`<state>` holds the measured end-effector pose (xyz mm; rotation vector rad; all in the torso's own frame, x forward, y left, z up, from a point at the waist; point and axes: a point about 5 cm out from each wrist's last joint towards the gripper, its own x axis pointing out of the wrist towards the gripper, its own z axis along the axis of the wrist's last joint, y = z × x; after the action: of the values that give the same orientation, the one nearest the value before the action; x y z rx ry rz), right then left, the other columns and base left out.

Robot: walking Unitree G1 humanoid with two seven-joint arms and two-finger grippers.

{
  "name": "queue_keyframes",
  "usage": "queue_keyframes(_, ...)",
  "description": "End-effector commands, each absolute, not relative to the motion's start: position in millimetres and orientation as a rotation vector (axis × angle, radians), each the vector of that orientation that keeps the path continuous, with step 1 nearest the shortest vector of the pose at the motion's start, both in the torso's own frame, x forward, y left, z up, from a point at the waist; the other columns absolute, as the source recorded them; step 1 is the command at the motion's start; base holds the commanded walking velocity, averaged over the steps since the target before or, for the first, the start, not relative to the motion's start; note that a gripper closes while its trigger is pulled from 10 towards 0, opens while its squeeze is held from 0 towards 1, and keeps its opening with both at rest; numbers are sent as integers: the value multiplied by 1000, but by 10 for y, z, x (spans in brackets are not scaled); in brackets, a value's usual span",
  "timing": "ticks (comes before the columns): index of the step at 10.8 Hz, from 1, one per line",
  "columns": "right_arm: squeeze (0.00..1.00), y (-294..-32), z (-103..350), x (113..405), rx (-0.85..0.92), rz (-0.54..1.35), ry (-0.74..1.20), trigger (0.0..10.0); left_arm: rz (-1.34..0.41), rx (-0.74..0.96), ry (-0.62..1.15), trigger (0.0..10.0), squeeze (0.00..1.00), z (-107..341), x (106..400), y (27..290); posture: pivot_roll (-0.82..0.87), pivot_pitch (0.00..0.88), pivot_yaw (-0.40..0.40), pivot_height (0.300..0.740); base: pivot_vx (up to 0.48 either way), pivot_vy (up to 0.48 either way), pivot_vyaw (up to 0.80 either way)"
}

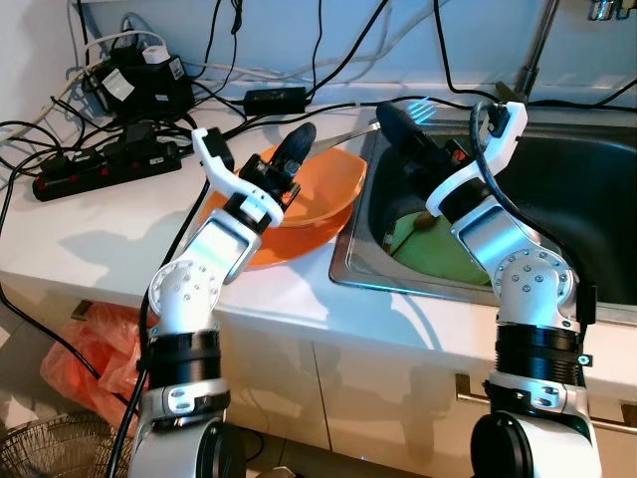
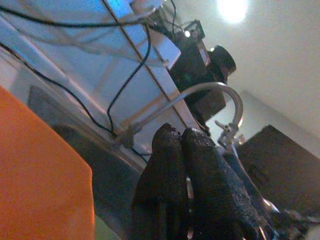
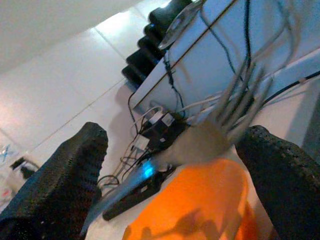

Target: Kitchen organization

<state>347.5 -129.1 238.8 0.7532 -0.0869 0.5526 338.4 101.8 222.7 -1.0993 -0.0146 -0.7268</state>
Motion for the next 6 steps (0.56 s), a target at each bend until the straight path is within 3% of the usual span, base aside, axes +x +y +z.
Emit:
queue_keyframes(1, 0, -1249, 2504, 3500, 787, 566, -121, 0, -785, -1089, -14, 0, 0, 2268, 3328, 985, 66, 28, 135, 740, 0, 0, 0)
queue_keyframes(6, 0, -1283, 2595, 3509, 829, 546, -172, 0, -808, -1106, -1, 0, 0, 2244, 3272, 992, 66, 35, 132, 740, 0, 0, 0)
